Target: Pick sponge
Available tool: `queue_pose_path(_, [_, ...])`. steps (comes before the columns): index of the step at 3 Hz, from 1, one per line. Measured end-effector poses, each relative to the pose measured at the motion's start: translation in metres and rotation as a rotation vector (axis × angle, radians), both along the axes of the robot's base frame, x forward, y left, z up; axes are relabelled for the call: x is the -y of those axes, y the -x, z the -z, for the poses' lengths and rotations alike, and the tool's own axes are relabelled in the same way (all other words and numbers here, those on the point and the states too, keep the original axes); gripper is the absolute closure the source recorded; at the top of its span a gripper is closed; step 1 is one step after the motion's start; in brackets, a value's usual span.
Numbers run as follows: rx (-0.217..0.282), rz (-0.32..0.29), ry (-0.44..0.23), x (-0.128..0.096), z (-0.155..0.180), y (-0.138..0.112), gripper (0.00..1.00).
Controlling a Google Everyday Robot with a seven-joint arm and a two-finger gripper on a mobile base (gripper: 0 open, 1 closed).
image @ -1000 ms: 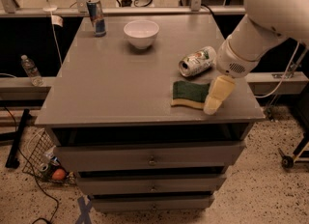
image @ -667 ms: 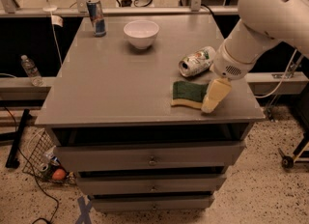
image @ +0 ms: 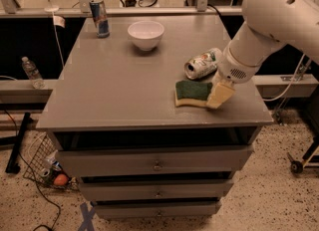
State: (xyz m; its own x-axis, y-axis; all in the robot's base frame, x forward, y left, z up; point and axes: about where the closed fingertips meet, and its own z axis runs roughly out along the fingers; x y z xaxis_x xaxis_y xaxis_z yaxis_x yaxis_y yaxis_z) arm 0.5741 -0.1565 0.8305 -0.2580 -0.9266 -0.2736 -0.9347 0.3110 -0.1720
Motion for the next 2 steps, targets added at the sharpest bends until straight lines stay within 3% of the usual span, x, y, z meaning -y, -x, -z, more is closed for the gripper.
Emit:
queue_pose_path(1, [0.000, 0.000, 0.000, 0.000, -0.001, 0.000, 0.94])
queue_pose_path(2, [0.090, -0.031, -0.037, -0.003, -0.044, -0.003, 1.00])
